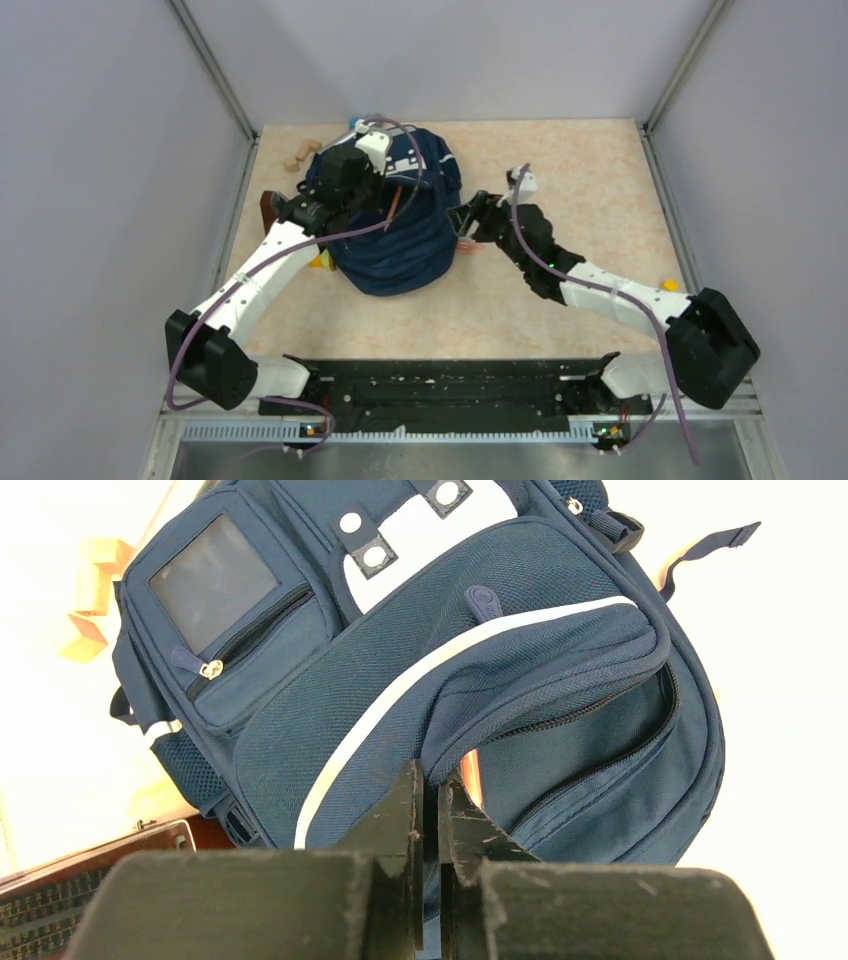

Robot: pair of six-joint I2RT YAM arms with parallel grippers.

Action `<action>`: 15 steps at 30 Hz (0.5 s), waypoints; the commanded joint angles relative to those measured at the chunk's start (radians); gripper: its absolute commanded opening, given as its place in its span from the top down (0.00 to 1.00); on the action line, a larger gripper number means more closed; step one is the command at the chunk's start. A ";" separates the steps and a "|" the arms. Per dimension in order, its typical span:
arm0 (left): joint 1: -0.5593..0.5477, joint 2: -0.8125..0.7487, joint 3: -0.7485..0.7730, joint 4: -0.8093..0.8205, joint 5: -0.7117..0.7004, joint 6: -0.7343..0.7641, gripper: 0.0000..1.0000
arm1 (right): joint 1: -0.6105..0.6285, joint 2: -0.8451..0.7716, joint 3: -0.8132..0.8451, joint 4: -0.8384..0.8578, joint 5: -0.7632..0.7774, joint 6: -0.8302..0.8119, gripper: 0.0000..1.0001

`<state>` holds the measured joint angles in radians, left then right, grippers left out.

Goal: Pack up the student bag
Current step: Place the stationery in the student bag, then pick up the stationery from the center of the board.

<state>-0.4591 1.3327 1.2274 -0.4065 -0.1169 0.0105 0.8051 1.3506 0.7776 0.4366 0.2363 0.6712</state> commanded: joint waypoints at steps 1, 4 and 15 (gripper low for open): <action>-0.002 -0.040 0.095 0.006 -0.039 -0.059 1.00 | -0.162 -0.072 -0.080 -0.192 -0.129 -0.182 0.32; -0.003 -0.038 0.097 0.000 -0.020 -0.060 1.00 | -0.307 -0.048 -0.117 -0.200 -0.255 -0.199 0.32; -0.002 -0.031 0.069 0.015 0.007 -0.052 1.00 | -0.460 0.321 0.017 -0.123 -0.502 -0.286 0.40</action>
<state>-0.4591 1.3327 1.2545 -0.4576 -0.1093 -0.0093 0.3504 1.5585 0.6933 0.2600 -0.1295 0.4538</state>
